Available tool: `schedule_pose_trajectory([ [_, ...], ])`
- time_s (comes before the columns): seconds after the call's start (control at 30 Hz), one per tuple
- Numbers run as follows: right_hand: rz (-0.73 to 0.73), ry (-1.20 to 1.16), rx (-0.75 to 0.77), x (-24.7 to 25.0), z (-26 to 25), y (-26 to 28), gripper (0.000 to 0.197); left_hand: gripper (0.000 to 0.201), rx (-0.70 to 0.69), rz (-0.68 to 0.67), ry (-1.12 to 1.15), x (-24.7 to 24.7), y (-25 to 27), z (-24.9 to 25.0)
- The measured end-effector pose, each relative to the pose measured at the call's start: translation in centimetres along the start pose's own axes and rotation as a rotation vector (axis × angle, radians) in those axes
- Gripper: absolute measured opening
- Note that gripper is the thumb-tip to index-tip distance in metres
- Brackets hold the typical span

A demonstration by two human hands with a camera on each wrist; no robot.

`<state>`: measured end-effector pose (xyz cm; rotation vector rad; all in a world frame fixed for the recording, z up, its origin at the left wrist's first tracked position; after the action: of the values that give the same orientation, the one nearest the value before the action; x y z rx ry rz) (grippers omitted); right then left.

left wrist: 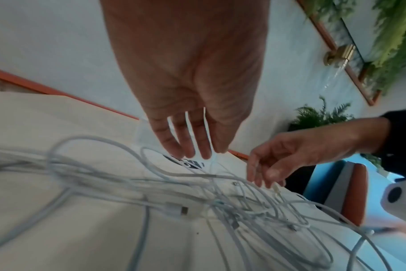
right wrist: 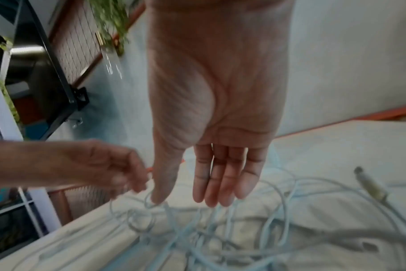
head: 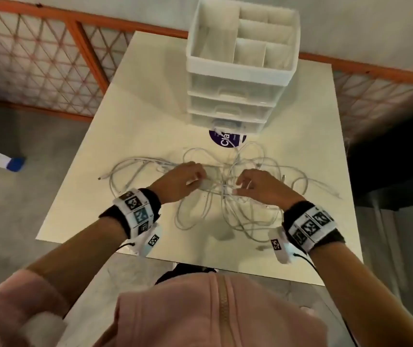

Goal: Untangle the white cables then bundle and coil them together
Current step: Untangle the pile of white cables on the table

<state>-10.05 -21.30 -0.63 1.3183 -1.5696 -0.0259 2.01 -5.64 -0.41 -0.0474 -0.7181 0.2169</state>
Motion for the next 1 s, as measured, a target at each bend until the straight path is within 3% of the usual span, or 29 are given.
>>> schedule_pose_trajectory([
  [0.07,-0.036,0.082,0.026,-1.0,-0.9,-0.5,0.038,0.021,-0.022,-0.078,-0.071,-1.0,-1.7,0.0],
  [0.13,-0.11,0.173,0.039,-2.1,-1.4,-0.8,0.033,0.029,0.041,-0.234,-0.108,-2.4,-3.0,0.0],
  [0.23,-0.144,0.234,0.076,-1.2,-1.7,-0.5,0.027,0.022,0.045,-0.334,-0.081,-3.2,-3.8,0.0],
  [0.33,-0.102,0.162,0.123,1.9,-2.2,0.4,0.02,0.017,-0.072,-0.215,-0.029,-1.6,-4.6,0.9],
  [0.47,-0.122,0.089,0.124,4.8,-1.0,0.8,0.01,0.022,-0.175,0.096,-0.016,3.2,-5.3,2.7],
  [0.57,-0.134,0.258,0.058,4.9,0.8,0.2,0.008,0.021,-0.172,0.265,-0.013,5.8,-5.1,3.3],
  [0.67,-0.022,0.334,-0.031,5.1,3.0,-0.5,0.012,0.019,-0.162,0.443,0.0,8.5,-3.9,3.0],
  [0.8,0.144,0.167,0.005,7.6,3.0,0.0,0.02,0.019,-0.112,0.41,-0.057,9.4,-2.0,1.2],
  [1.0,0.383,-0.251,0.284,13.7,-2.5,3.5,0.019,0.031,0.04,0.218,-0.112,7.2,-0.4,-2.2],
])
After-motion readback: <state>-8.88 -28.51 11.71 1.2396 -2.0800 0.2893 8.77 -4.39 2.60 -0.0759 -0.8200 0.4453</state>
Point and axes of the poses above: each hand's wrist, its own y-axis away from the middle knuckle, its own x-axis out of the back of the hand, z = x × y, the point moved 6 cm from there along -y, towards the middle knuckle, and after that the axes turned 14 degrees about -x, right-handed, at the moved point
